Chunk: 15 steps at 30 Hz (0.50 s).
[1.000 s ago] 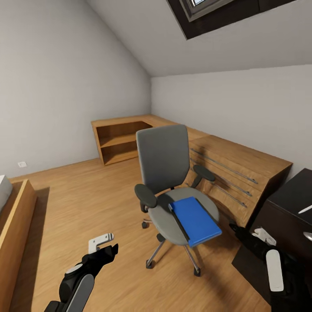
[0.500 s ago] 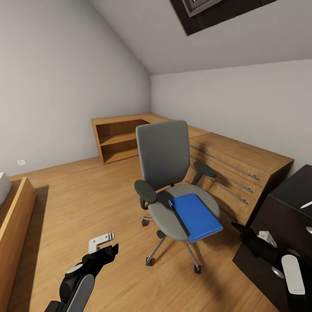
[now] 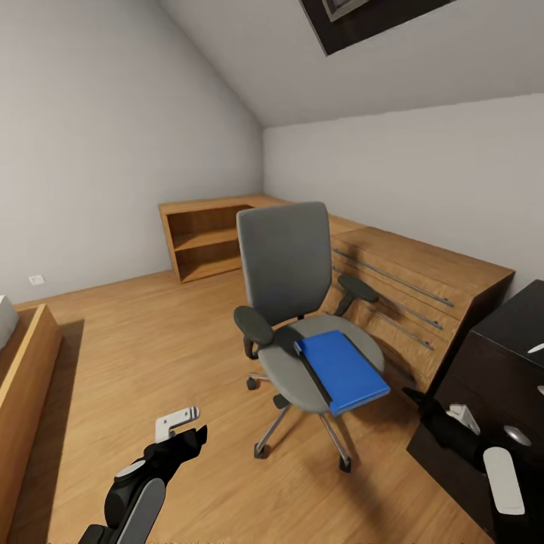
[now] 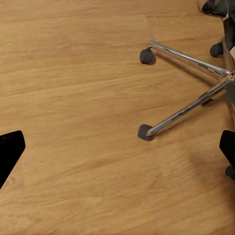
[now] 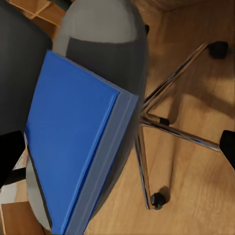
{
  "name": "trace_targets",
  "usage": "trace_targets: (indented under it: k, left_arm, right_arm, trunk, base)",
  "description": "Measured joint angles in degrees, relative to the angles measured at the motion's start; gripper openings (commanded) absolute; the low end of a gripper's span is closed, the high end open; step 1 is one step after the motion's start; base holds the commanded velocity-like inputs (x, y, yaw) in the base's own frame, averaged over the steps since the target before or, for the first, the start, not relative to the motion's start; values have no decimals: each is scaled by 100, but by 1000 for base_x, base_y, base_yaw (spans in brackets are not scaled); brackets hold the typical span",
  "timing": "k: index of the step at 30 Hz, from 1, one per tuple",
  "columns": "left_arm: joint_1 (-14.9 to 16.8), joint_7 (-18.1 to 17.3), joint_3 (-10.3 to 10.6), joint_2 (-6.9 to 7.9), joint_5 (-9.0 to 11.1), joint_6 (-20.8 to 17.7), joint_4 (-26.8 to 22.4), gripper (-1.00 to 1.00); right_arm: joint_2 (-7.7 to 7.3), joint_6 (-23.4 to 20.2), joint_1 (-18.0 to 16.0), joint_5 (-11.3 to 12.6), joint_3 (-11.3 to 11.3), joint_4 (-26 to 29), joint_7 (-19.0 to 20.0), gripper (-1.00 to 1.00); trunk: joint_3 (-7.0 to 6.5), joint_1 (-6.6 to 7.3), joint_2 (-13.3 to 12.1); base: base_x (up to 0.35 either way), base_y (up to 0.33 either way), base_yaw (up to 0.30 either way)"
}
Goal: In the bedroom, organize the workspace by keeping the computer under the desk, ensuring the monitor is on the desk, placing the keyboard on the desk next to the monitor, placing the mouse on the desk next to the keyboard, moving the folder from the swivel chair onto the desk next to the mouse, stacking the notebook on top of the folder with the pen on top of the notebook, and positioning the swivel chair next to the desk.
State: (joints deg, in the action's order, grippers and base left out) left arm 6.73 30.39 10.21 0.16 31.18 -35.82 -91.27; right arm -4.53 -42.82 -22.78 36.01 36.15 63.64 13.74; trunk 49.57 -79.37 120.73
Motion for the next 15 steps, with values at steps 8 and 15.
trace_targets:
  k: [8,15]
  left_arm:
    - [0,0,0,0,0,-1,-7,100]
    - [0,0,8,0,0,-1,-7,100]
  right_arm:
    - [-5,572,-2,510,-7,-430,60,100]
    - [-24,598,-2,787,-10,-567,421,100]
  trunk:
    - [144,-176,321]
    - [269,-330,602]
  base:
    - [0,0,0]
    - [0,0,0]
